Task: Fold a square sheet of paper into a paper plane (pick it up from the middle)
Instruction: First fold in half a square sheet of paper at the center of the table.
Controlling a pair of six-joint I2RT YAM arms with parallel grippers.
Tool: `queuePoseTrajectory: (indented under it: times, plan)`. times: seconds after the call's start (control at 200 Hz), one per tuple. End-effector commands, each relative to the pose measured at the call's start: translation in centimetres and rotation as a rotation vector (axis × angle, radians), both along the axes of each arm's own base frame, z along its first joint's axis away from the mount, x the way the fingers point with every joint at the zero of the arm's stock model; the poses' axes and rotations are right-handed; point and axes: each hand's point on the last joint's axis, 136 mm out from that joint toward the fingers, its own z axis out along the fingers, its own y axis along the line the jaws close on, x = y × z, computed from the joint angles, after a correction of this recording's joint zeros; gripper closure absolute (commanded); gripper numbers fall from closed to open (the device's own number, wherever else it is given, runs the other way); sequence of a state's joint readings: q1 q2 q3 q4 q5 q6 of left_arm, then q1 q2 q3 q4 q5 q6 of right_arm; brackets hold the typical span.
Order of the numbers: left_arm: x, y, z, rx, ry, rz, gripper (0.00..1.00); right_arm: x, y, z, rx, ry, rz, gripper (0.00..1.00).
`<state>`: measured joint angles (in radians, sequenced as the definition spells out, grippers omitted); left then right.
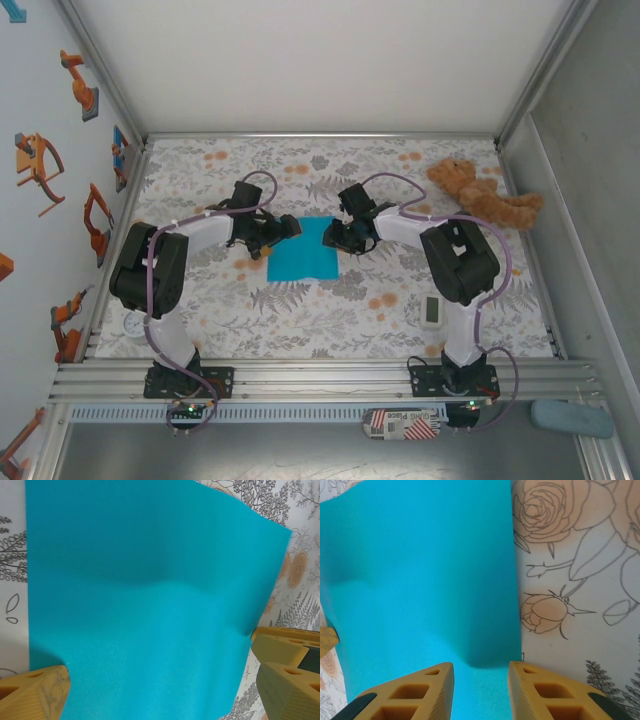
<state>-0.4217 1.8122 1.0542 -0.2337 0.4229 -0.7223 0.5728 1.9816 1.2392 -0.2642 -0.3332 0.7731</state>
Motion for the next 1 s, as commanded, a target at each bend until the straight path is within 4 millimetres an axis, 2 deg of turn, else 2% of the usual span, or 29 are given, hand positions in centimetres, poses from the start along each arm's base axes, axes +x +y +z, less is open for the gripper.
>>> queuePoseTrajectory:
  times: [0.0, 0.245, 0.386, 0.496, 0.626, 0.916, 0.996]
  plan:
    - [-1.0, 0.6, -1.1, -0.006, 0.037, 0.017, 0.04, -0.6, 0.3, -1.9, 0.001, 0.052, -0.004, 0.66]
    - [-1.0, 1.0, -0.5, -0.042, 0.020, 0.032, 0.04, 0.6, 2.1, -1.2, 0.096, 0.041, -0.014, 0.66]
    - [-0.9, 0.7, 0.2, -0.063, -0.007, 0.015, 0.04, 0.7, 3.4, -1.1, 0.134, 0.050, 0.005, 0.67]
    - [-1.3, 0.9, -0.2, -0.051, 0.003, 0.006, 0.00, 0.4, 4.2, -1.5, 0.140, 0.063, 0.017, 0.68]
    - [-1.6, 1.0, -0.4, -0.032, 0.014, -0.009, 0.05, 0.3, 4.9, -1.7, 0.153, 0.070, 0.020, 0.68]
    - [-1.9, 1.6, -0.7, 0.047, 0.023, -0.042, 0.05, -0.4, 6.6, -2.0, 0.192, 0.097, 0.040, 0.69]
    - [-2.0, 1.7, -0.9, 0.062, 0.029, -0.045, 0.10, -0.6, 6.9, -2.1, 0.202, 0.103, 0.041, 0.69]
